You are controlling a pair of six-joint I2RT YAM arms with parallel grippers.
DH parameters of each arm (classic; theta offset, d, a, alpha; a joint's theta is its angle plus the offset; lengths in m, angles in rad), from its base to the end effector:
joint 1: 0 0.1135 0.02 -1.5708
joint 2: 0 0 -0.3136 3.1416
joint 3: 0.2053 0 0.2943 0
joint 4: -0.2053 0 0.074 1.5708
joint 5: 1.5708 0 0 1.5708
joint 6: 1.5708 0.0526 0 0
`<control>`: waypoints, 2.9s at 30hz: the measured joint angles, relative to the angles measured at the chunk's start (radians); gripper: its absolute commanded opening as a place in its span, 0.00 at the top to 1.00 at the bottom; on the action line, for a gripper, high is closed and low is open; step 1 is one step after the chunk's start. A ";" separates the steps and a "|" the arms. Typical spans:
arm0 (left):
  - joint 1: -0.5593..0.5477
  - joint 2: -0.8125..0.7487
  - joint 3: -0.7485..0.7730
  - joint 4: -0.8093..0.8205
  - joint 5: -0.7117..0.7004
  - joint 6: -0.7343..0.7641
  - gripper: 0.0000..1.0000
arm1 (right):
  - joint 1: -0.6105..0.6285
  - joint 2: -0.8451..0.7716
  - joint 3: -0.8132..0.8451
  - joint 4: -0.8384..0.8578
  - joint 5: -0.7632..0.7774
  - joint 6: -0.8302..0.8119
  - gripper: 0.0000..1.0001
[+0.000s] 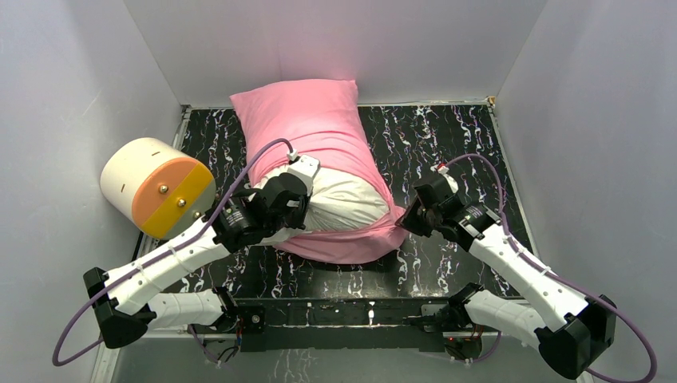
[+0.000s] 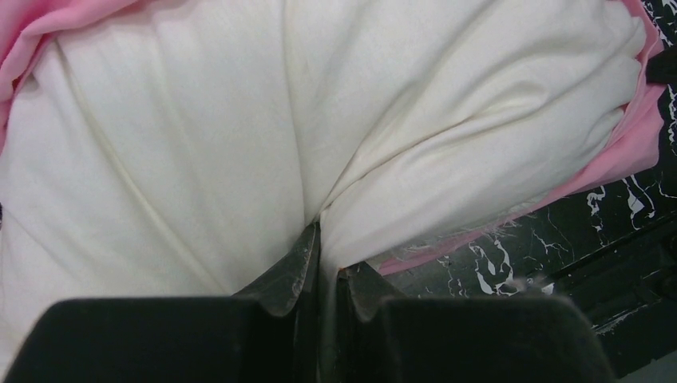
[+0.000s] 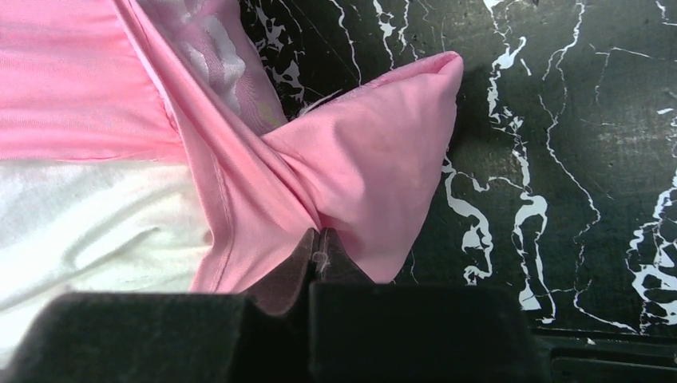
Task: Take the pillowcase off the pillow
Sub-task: Remove the pillow from the pillowcase.
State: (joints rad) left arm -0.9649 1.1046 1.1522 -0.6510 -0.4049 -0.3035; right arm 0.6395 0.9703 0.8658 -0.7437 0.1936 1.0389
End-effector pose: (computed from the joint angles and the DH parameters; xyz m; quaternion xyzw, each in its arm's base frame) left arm 0.1678 -0.2058 0.3978 0.1931 0.8506 -0.1265 0.4724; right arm 0.1815 0.1224 0.3076 0.2182 0.9058 0.2014 0.3023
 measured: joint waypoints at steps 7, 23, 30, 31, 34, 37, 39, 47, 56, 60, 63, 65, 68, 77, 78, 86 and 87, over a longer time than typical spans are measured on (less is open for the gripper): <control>0.002 -0.018 0.000 -0.002 0.025 0.001 1.00 | -0.008 0.001 -0.087 0.095 -0.048 -0.006 1.00; 0.028 -0.061 0.026 0.005 0.071 -0.020 1.00 | -0.199 0.084 -0.178 0.090 -0.103 -0.161 0.70; 0.025 -0.023 -0.034 0.049 0.155 -0.034 1.00 | -0.199 -0.131 -0.024 0.055 -0.239 -0.177 0.43; 0.024 -0.013 -0.039 0.056 0.165 -0.036 1.00 | -0.199 -0.140 -0.018 0.058 -0.272 -0.177 0.39; 0.024 0.015 -0.047 0.081 0.190 -0.042 1.00 | -0.193 -0.134 -0.017 0.055 -0.356 -0.176 0.35; 0.023 0.035 -0.047 0.105 0.204 -0.048 1.00 | -0.178 -0.088 -0.026 0.049 -0.375 -0.176 0.38; 0.023 0.040 -0.047 0.117 0.208 -0.049 1.00 | -0.172 -0.059 -0.052 0.051 -0.386 -0.176 0.42; 0.019 0.051 -0.047 0.127 0.219 -0.049 1.00 | -0.154 0.010 -0.104 0.071 -0.371 -0.167 1.00; 0.002 0.053 0.014 0.066 0.156 -0.044 1.00 | -0.145 -0.078 -0.254 0.190 -0.273 0.017 1.00; 0.002 0.052 0.089 0.018 0.113 -0.037 1.00 | -0.145 -0.121 -0.299 0.223 -0.213 0.084 1.00; 0.022 0.016 0.118 0.018 0.021 -0.026 1.00 | -0.166 -0.100 -0.315 0.186 -0.112 0.077 1.00; 0.041 -0.027 0.117 0.023 0.013 -0.007 0.74 | -0.182 -0.065 -0.319 0.175 -0.092 0.046 1.00; 0.045 -0.051 0.117 0.052 0.100 0.035 0.41 | -0.187 -0.044 -0.317 0.193 -0.127 -0.019 1.00; -0.110 0.185 0.214 0.108 0.328 0.266 0.04 | -0.188 -0.006 -0.286 0.204 -0.255 -0.102 1.00; -0.151 0.211 0.223 0.116 0.336 0.300 0.02 | -0.188 -0.020 -0.286 0.204 -0.259 -0.100 1.00; -0.294 0.282 0.132 0.208 0.377 0.503 0.02 | -0.188 -0.087 -0.287 0.215 -0.299 -0.061 1.00; -0.294 0.285 0.100 0.230 0.363 0.527 0.02 | -0.188 -0.089 -0.288 0.216 -0.304 -0.057 1.00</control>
State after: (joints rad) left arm -1.2587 1.3895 1.2526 -0.4206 -0.0422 0.2234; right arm 0.4519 0.8818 0.5781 -0.5278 -0.1101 0.9821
